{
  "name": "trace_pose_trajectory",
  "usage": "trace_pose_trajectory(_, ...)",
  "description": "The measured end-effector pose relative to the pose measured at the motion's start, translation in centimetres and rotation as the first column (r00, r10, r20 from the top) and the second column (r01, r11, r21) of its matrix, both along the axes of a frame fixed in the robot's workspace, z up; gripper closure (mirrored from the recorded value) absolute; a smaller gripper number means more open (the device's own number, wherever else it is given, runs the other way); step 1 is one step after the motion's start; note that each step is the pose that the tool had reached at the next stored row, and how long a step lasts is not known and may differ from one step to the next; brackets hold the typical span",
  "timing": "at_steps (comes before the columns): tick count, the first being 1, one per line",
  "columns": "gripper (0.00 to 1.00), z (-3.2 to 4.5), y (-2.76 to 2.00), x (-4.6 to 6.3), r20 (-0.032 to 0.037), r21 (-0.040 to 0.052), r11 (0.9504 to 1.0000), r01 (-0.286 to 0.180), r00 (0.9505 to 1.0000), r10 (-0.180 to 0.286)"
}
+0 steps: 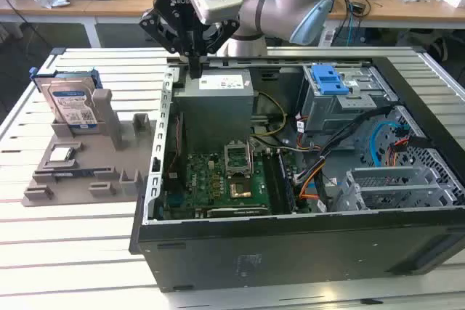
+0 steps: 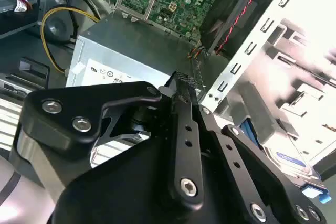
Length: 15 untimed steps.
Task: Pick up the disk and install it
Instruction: 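Reach for the disk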
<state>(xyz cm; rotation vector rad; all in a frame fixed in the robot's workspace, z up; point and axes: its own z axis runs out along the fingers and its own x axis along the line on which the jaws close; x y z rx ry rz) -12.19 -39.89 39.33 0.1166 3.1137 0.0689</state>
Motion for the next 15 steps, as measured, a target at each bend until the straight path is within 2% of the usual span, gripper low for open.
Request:
trace_pose_trajectory(1,0.90,0.00,0.00,-0.1,0.0000,0.0000,1.0000,0.000,1.0000,0.000)
trace_pose_trajectory(2,0.90,0.00,0.00,-0.7,0.0000,0.0000,1.0000,0.000,1.0000,0.000)
trace_pose_trajectory(12,0.90,0.00,0.00,-2.9,0.0000,0.0000,1.0000,0.000,1.0000,0.000)
trace_pose_trajectory(14,0.90,0.00,0.00,-3.9,0.0000,-0.0001,1.0000,0.000,1.0000,0.000)
trace_pose_trajectory(15,0.90,0.00,0.00,-4.8,0.0000,-0.0001,1.0000,0.000,1.0000,0.000)
